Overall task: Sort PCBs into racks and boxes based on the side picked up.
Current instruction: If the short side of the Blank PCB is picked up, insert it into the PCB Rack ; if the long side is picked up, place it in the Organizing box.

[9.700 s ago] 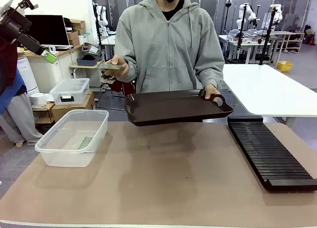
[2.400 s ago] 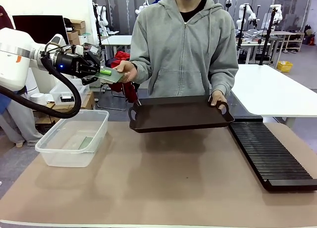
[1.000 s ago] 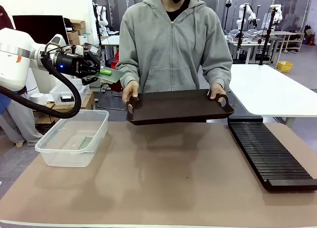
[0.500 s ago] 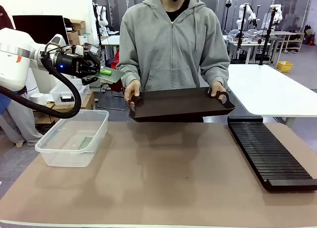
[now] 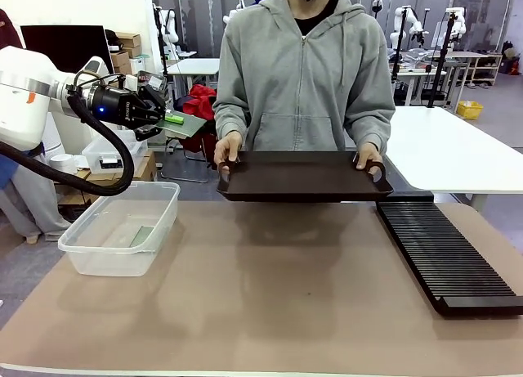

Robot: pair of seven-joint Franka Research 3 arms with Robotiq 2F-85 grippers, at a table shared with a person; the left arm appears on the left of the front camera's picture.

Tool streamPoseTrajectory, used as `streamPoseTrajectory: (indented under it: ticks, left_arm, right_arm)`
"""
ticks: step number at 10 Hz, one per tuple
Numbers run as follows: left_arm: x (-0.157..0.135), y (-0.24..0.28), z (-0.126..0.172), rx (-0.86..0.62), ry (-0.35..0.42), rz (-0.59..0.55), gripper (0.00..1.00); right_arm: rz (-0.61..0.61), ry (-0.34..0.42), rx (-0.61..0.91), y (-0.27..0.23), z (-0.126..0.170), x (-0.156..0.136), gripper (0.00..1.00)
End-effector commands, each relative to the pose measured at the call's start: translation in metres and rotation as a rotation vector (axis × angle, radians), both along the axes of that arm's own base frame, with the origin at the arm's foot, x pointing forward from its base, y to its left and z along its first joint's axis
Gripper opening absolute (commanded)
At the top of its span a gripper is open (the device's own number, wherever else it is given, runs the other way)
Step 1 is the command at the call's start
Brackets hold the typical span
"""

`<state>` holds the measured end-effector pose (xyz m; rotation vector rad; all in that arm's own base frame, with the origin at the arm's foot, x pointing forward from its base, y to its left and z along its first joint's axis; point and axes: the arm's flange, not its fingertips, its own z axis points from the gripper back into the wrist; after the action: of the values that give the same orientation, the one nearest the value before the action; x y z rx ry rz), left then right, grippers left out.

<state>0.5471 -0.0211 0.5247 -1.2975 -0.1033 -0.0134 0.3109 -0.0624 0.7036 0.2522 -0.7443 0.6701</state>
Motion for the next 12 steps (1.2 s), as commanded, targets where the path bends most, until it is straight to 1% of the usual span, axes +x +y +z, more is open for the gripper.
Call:
streamPoseTrajectory:
  ticks: [1,5,6,7,8,9,10,12]
  left_arm:
    - [0.000,0.001,0.001,-0.015,-0.006,-0.003,0.00]
    - [0.000,0.001,0.001,-0.015,-0.006,-0.003,0.00]
    - [0.000,0.000,0.000,0.000,0.000,0.000,0.03]
    - [-0.003,0.005,0.006,0.100,-0.032,-0.008,0.03]
    - [-0.007,0.014,0.012,0.208,-0.106,0.012,0.03]
    - [-0.012,0.024,0.020,0.347,-0.161,0.012,0.03]
    - [-0.015,0.036,0.027,0.447,-0.211,-0.009,0.03]
    - [-0.023,0.054,0.033,0.594,-0.267,-0.002,0.03]
  right_arm:
    - [-0.004,-0.001,0.006,0.002,-0.001,-0.001,1.00]
    - [-0.004,-0.001,0.006,0.002,-0.001,-0.001,1.00]
    - [-0.004,-0.001,0.006,0.002,-0.001,-0.001,1.00]
    - [-0.004,-0.001,0.006,0.002,-0.001,-0.001,1.00]
    - [-0.004,-0.001,0.006,0.002,-0.001,-0.001,1.00]
    - [-0.004,-0.001,0.006,0.002,-0.001,-0.001,1.00]
    - [-0.004,-0.001,0.006,0.002,-0.001,-0.001,1.00]
    - [-0.004,-0.001,0.006,0.002,-0.001,-0.001,1.00]
